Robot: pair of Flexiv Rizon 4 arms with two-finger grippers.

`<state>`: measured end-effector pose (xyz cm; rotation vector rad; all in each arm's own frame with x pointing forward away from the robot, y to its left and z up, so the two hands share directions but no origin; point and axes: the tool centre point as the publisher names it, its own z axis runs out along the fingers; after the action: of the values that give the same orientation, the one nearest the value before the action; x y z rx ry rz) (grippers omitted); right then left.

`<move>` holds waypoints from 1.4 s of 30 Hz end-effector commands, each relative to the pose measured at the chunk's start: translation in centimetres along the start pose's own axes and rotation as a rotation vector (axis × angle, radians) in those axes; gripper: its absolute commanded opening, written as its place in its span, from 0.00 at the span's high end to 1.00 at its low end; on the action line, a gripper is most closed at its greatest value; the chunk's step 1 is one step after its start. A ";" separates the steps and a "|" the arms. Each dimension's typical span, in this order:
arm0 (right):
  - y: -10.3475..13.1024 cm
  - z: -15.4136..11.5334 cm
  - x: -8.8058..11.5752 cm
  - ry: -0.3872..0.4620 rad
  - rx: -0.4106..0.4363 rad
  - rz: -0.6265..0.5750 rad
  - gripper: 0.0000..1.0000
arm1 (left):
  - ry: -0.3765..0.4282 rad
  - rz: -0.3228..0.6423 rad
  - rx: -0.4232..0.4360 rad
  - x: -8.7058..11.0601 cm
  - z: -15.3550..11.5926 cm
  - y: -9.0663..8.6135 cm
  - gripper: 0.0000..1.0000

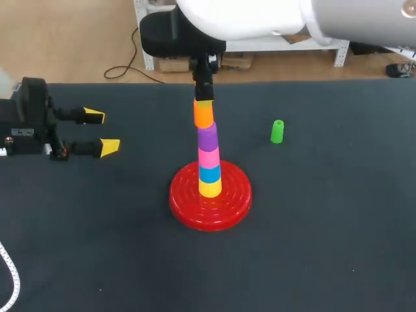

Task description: Pick up and stack the cylinders on the red base in this order: pink,purple,orange,green

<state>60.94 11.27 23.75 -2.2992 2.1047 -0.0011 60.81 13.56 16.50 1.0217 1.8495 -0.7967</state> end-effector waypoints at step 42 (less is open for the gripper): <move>0.8 0.6 0.5 -0.010 -0.005 -0.005 1.00 | -0.009 0.003 -0.004 0.2 0.1 0.0 0.00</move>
<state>60.34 10.83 23.33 -2.3081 2.0976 0.0169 60.81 13.56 16.50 1.0217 1.8495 -0.7967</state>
